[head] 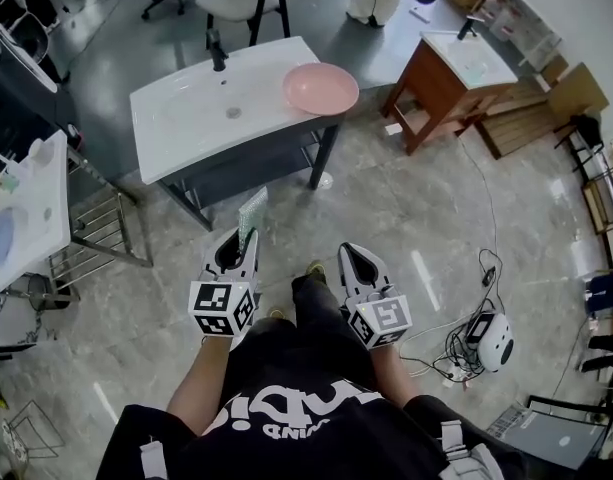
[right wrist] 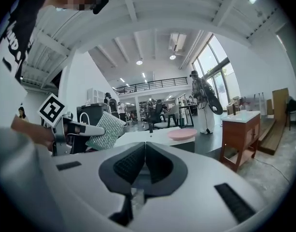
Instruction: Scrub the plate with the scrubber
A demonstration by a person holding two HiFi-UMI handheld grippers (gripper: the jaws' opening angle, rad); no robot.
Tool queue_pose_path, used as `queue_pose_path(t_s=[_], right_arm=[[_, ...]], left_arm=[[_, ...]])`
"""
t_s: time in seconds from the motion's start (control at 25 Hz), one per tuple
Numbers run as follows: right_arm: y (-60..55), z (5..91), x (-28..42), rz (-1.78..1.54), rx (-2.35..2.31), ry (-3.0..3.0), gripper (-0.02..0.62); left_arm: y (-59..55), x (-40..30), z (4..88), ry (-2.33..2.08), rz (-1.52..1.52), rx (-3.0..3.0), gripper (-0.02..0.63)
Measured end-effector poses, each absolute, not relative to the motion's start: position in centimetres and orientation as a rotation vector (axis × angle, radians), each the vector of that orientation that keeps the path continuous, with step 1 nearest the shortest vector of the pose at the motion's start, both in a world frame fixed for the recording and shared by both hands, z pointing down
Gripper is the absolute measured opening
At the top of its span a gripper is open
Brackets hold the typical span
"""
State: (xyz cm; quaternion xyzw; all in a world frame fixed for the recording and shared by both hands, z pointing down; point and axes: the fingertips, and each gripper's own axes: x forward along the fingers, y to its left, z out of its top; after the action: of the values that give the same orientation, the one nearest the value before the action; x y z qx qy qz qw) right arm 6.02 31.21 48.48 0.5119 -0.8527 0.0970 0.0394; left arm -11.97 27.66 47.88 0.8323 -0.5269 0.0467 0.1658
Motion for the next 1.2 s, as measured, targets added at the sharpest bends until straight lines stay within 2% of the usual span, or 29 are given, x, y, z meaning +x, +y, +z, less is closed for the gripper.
queue_pose_path(t_s=[0.4,1.2], right_arm=[[26.3,48.1,6.7,0.289,1.621,-2.609,0.02],[8.6,48.1,8.7,0.311,1.546,-2.623,0.02]], left_arm=[[23.6,-10.7,47.7,-1.477,0.113,2.404,0.084],[6.8,-8.9,47.1,-1.484,0.096,2.364,0.086]])
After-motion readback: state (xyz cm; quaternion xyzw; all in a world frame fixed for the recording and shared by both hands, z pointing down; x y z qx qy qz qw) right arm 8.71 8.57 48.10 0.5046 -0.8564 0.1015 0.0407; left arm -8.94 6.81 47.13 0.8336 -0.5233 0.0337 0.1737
